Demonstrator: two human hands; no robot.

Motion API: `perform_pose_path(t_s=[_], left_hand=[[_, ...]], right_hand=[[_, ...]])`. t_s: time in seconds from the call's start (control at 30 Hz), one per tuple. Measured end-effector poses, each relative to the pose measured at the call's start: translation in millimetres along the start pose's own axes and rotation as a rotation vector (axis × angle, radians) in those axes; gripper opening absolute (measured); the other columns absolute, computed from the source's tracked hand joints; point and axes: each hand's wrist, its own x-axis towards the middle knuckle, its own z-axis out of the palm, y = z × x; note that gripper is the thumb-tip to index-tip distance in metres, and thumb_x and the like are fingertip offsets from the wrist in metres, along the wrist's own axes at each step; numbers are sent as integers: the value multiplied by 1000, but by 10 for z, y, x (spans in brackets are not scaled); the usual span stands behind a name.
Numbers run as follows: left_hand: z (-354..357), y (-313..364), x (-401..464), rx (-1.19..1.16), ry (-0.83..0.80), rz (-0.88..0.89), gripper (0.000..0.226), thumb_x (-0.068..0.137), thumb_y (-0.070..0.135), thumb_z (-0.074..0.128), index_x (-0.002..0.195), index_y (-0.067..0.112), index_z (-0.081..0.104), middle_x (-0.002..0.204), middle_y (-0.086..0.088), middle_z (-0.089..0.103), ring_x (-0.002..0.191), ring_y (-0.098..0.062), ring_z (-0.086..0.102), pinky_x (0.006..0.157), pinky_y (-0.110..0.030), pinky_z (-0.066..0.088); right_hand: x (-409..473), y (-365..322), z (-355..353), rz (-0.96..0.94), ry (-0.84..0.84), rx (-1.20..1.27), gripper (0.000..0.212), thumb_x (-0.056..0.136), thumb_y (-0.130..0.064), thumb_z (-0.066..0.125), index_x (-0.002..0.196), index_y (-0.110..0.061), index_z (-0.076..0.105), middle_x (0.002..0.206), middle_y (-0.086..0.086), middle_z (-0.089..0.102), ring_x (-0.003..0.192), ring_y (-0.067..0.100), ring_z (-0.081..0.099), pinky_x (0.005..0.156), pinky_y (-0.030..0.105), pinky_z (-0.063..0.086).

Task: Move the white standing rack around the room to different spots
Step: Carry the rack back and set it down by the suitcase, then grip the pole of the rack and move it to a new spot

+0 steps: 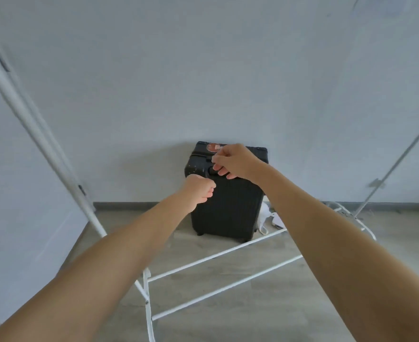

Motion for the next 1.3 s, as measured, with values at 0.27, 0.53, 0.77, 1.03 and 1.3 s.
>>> perform_pose_path(t_s=[0.27,0.53,0.77,1.03,1.3], left_hand=[[2303,834,59,146,-276,198,25,89,2,47,68,14,50,73,1,54,65,-10,52,68,-22,46],[4087,1673,481,191,-419,209,9,88,-2,45,82,3,50,72,-8,51,69,-19,51,85,-30,46],[5349,2561,1352,234,-469,305,15,84,2,48,71,9,49,70,-5,50,65,-16,51,75,-27,48],[6726,3711,2078,241,-524,408,12,85,8,54,96,4,50,79,-5,51,87,-24,54,88,-32,48],[7987,4399,2754,238,-467,396,26,83,6,57,65,13,39,76,-2,41,89,-25,47,83,-30,43]], right_hand=[[-663,1464,-2151,218,287,74,18,91,-21,50,98,-8,60,91,6,64,77,19,59,64,25,48],[-810,2618,-3728,326,515,147,16,91,-22,50,93,-10,61,84,3,65,71,15,59,64,26,49],[-175,3273,-5148,302,616,141,14,90,-21,49,82,-13,59,82,2,63,72,16,58,65,27,48],[343,3895,-6627,322,635,120,17,91,-24,50,97,-10,57,85,1,60,80,18,58,71,30,51],[1048,4678,-8009,267,609,127,35,90,-29,52,113,-3,56,100,6,55,89,19,54,79,34,47]])
